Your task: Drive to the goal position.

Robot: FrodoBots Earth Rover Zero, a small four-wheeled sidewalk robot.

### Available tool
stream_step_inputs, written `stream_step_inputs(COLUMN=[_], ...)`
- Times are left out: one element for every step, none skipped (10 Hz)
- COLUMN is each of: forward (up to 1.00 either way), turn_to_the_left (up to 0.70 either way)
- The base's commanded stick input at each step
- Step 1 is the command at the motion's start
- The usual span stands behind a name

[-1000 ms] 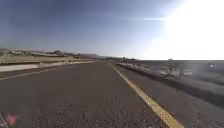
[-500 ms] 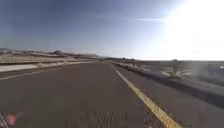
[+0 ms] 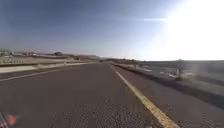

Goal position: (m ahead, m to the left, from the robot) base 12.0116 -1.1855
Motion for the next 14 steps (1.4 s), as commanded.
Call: stream_step_inputs(forward=[0.7,0.7,0.7,0.7,0.7,0.7,0.7,0.7,0.7,0.7,0.7,0.7,0.7,0.7], turn_to_the_left=[0.0,0.0,0.0,0.0,0.0,0.0,0.0,0.0,0.0,0.0,0.0,0.0,0.0,0.0])
